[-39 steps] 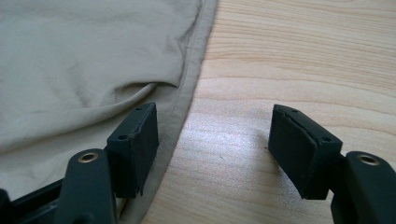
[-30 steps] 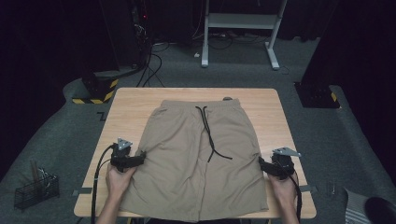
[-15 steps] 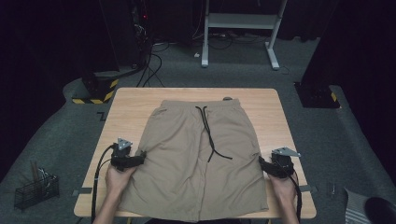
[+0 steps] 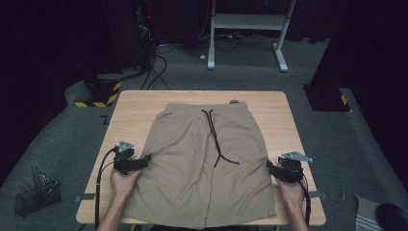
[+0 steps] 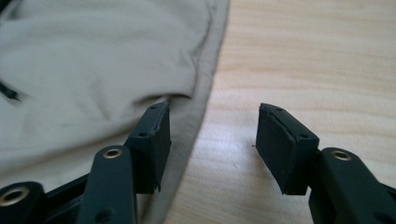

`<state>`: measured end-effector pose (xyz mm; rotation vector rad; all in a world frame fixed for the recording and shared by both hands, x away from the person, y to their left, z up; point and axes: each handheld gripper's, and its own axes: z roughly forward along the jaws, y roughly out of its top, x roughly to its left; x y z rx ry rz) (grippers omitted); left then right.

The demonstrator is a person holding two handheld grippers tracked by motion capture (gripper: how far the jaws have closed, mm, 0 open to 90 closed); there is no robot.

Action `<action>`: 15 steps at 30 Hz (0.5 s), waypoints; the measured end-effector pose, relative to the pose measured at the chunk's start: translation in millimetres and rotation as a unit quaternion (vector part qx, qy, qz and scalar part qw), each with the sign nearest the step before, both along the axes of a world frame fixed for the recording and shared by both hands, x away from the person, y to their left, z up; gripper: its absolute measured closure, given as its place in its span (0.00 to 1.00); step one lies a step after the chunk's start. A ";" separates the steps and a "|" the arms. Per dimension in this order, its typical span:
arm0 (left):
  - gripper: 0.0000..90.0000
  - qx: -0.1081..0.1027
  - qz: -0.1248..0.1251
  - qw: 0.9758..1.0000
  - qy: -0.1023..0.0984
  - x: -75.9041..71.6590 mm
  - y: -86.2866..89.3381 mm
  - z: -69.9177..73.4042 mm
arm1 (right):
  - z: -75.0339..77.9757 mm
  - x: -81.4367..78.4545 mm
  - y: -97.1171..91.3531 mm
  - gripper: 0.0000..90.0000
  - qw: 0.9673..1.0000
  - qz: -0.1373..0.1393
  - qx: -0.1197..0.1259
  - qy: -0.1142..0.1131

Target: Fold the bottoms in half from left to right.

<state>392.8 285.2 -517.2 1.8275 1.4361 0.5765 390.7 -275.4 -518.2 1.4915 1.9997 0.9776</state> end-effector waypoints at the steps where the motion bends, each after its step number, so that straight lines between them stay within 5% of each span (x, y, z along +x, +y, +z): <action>1: 0.22 -0.005 0.000 1.000 -0.004 0.0 -0.6 1.7 | 1.1 -0.2 0.5 0.51 1.000 0.002 0.003 -0.003; 15: 0.29 -0.031 -0.026 0.999 -0.005 6.8 -9.8 10.2 | 12.0 15.9 20.3 0.52 0.999 0.041 0.021 -0.018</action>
